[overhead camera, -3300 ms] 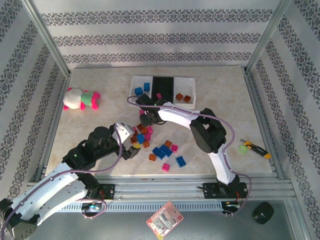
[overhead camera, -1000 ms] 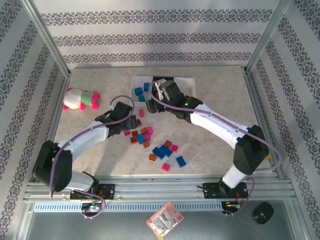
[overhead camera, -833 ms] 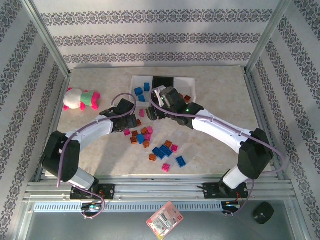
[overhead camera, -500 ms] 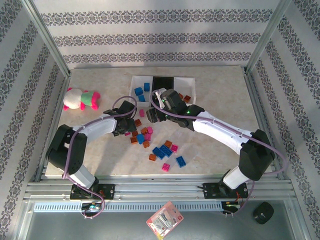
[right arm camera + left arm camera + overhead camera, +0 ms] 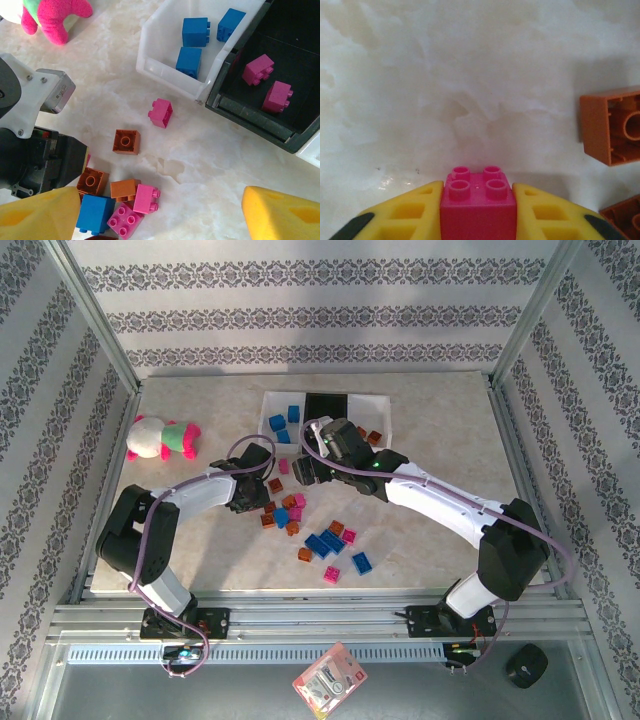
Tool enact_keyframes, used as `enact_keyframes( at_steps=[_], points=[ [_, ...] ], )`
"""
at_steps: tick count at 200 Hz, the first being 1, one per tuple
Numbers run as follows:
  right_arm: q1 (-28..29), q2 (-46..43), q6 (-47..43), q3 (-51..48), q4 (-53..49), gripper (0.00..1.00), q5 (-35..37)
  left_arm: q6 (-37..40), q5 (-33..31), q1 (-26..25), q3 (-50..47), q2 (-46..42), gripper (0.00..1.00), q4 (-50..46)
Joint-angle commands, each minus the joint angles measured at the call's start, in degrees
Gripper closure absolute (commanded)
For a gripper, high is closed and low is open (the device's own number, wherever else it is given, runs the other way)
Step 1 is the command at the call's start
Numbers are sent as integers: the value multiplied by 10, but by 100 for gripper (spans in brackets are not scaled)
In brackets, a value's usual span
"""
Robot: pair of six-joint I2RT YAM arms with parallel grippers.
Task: Sort the legos into containers by color
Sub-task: Pick up the lego from the center of the table, then place the lego in the container.
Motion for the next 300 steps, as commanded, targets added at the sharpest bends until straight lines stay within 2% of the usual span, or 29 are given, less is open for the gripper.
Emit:
enact_keyframes(
  at_steps=[1, 39, 63, 90, 153, 229, 239, 254, 273, 284, 300],
  points=[
    [6, -17, 7, -1, 7, 16, 8, 5, -4, 6, 5, -9, 74, -27],
    [6, -38, 14, -17, 15, 16, 23, 25, -21, 4, 44, -32, 75, -46],
    [1, -60, 23, -37, 26, 16, 35, 59, -36, -2, 78, -47, 76, -33],
    [-10, -89, 37, -67, 38, 16, 56, 91, -24, -8, 140, -30, 76, -6],
    [-55, -183, 77, -144, 53, 16, 92, 151, 5, -40, 380, 149, 76, 19],
    [-79, -250, 97, -186, 31, 16, 103, 192, 19, -55, 644, 370, 75, -35],
    [-79, -256, 100, -190, 30, 16, 105, 196, 23, -55, 671, 384, 69, -50],
    [-79, -263, 105, -197, 29, 16, 107, 206, 33, -55, 694, 390, 42, -60],
    [-79, -265, 108, -202, 29, 16, 108, 217, 41, -56, 700, 374, 18, -65],
    [-79, -263, 111, -202, 29, 16, 108, 223, 40, -55, 696, 358, 9, -68],
    [-78, -252, 113, -200, 24, 16, 105, 234, 39, -55, 678, 328, 1, -70]
  ],
)
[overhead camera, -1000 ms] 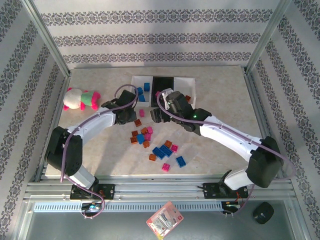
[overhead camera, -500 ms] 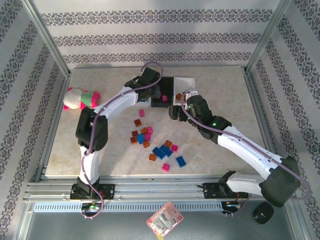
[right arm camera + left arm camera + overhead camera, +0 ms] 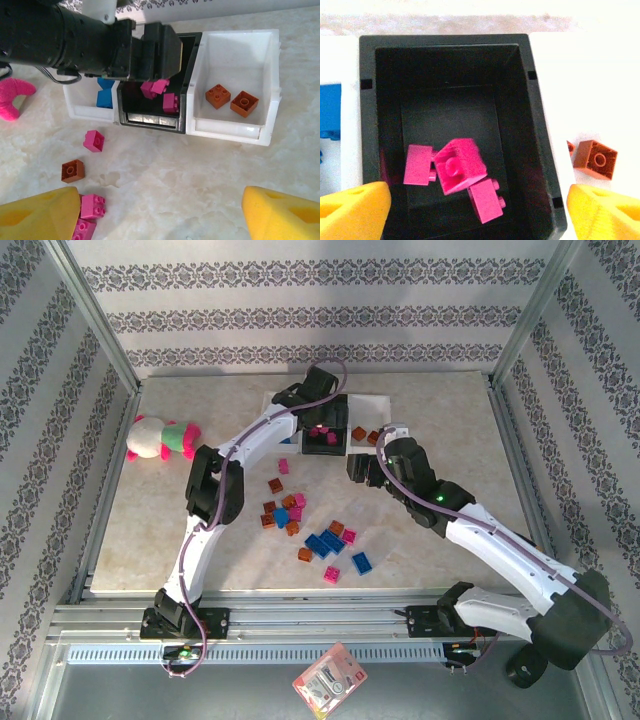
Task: Sort the legos into containers by color
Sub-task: Place the lego in the container, then move the lego to the center of the table.
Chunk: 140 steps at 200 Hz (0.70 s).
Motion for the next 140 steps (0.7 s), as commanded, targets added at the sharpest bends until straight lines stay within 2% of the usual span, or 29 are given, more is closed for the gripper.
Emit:
enact_keyframes(
  at_steps=[1, 30, 77, 120, 140],
  points=[
    [-2, 6, 15, -3, -10, 16, 11, 29, 5, -4, -3, -63, 1, -28],
    [8, 50, 17, 23, -53, 16, 3, 41, -5, -4, -104, -151, 1, 4],
    [48, 136, 64, 62, -121, 16, 0, 44, -53, -3, -361, -330, 1, 119],
    [76, 241, 160, 100, -180, 17, -65, 45, -54, -2, -552, -480, 1, 143],
    [73, 299, 204, 132, -216, 23, -117, 66, -26, -3, -641, -550, 1, 196]
  ],
)
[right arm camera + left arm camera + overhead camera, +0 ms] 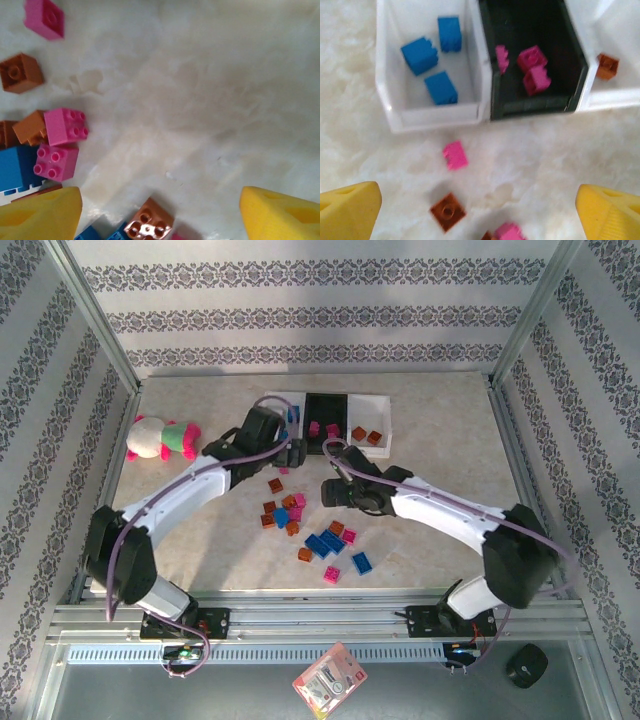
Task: Sort the legos into containers by color
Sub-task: Move the lego to the center of the table.
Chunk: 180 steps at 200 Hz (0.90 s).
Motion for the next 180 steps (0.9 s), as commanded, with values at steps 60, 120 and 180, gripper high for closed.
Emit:
enact_keyframes(
  at_steps=[60, 120, 180],
  points=[
    [-10, 148, 128, 86, -110, 32, -155, 110, 60, -4, -198, -188, 0, 131],
    [-14, 182, 128, 94, -124, 36, -196, 124, 68, -4, -235, -235, 1, 131],
    [-12, 211, 129, 124, -138, 51, -196, 132, 62, -4, -250, -247, 1, 143]
  ],
)
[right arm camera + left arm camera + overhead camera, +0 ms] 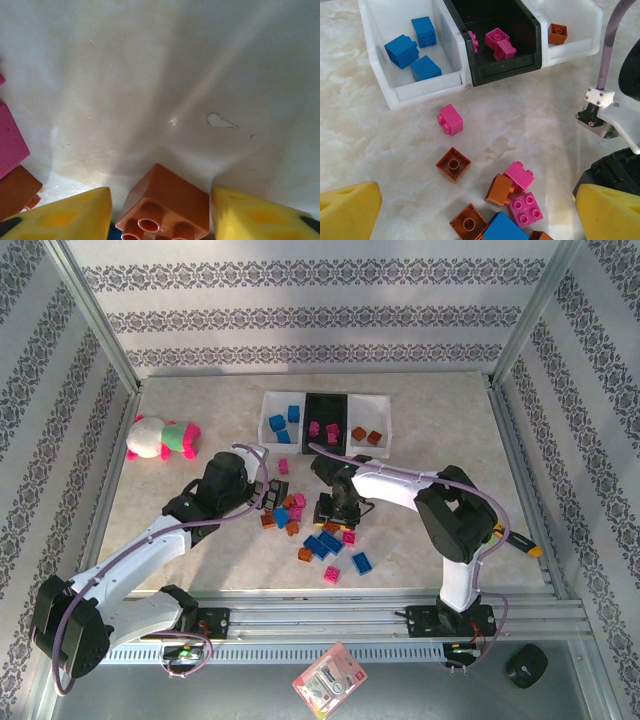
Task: Sort the legos into containers by color
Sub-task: Move the lego to the center of the table.
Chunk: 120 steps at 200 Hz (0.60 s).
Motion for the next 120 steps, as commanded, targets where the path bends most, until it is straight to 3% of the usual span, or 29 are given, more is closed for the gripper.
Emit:
enact_keyframes(
  at_steps=[1, 43, 91, 120],
  points=[
    [-1, 12, 7, 22, -26, 51, -2, 15, -2, -4, -7, -14, 1, 28],
    [2, 24, 3, 47, -27, 54, 10, 19, -5, -3, -11, -18, 1, 33],
    [3, 29, -20, 84, -63, 54, 81, 23, -10, -3, -13, -18, 1, 34],
    [0, 32, -37, 95, -90, 49, 117, 26, -15, -3, -14, -17, 1, 33]
  ],
)
